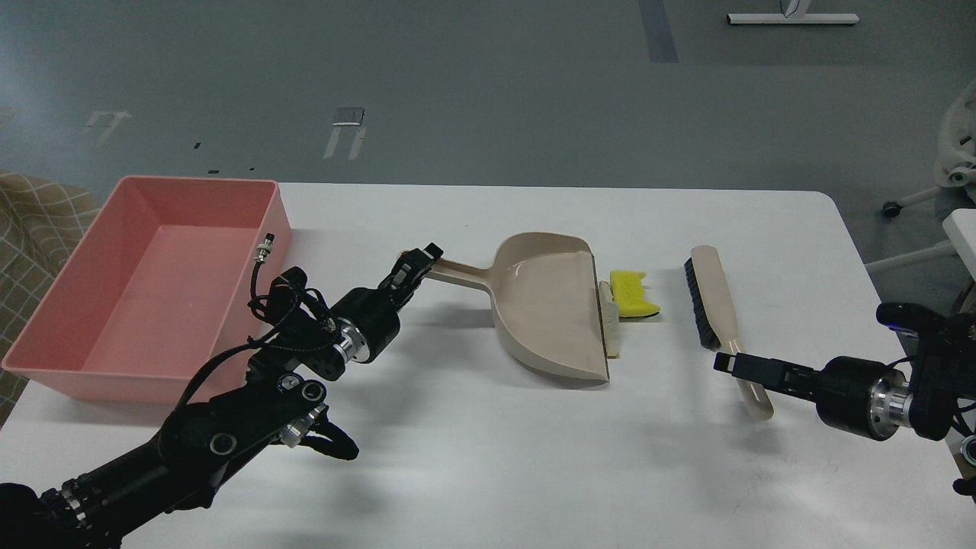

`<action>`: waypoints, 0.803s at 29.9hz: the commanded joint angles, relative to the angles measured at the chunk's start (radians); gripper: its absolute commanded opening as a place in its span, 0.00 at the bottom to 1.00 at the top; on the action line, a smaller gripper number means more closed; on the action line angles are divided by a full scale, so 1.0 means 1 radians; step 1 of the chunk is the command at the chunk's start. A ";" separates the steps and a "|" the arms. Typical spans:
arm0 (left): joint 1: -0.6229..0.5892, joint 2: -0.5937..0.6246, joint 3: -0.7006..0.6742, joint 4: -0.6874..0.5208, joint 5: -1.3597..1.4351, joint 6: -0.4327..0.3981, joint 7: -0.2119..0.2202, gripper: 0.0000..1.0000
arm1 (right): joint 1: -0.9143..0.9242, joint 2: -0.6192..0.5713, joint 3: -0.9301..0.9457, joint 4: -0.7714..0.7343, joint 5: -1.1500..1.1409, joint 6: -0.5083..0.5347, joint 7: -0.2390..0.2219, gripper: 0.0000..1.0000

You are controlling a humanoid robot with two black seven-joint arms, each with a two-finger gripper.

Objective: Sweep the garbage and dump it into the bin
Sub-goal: 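Reach the right gripper to the wooden brush handle and grasp it, then sweep the yellow sponge and white scrap into the dustpan with the brush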

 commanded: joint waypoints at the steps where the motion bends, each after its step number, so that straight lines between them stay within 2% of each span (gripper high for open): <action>1: 0.000 0.000 0.000 0.000 0.000 0.000 0.000 0.00 | -0.005 0.011 0.001 0.001 -0.003 -0.003 0.000 0.65; 2: -0.002 0.001 0.000 0.000 0.000 0.000 0.000 0.00 | -0.005 0.011 0.001 0.001 -0.009 -0.003 0.000 0.57; 5: -0.002 0.002 0.000 0.000 0.000 0.000 0.000 0.00 | -0.003 0.011 0.001 0.001 -0.023 -0.003 -0.002 0.49; 13: 0.000 0.000 0.000 -0.002 0.000 0.000 0.000 0.00 | -0.001 0.011 0.001 0.006 -0.021 -0.003 -0.002 0.49; 17: -0.003 0.002 0.000 -0.002 0.000 0.000 0.000 0.00 | 0.002 0.011 0.001 0.006 -0.021 -0.003 -0.002 0.45; 21: -0.003 0.000 0.000 -0.002 0.000 0.000 0.000 0.00 | 0.003 0.006 0.001 0.008 -0.020 -0.003 -0.004 0.29; 22: -0.003 0.000 0.000 -0.002 0.000 0.002 0.000 0.00 | 0.002 0.003 0.001 0.011 -0.018 -0.003 -0.014 0.19; 23: -0.003 0.000 -0.001 -0.002 0.000 0.002 0.000 0.00 | 0.002 0.003 0.001 0.011 -0.018 -0.003 -0.022 0.16; 24: -0.003 0.001 -0.001 -0.003 0.000 0.002 0.000 0.00 | 0.002 0.002 0.001 0.011 -0.018 -0.001 -0.033 0.07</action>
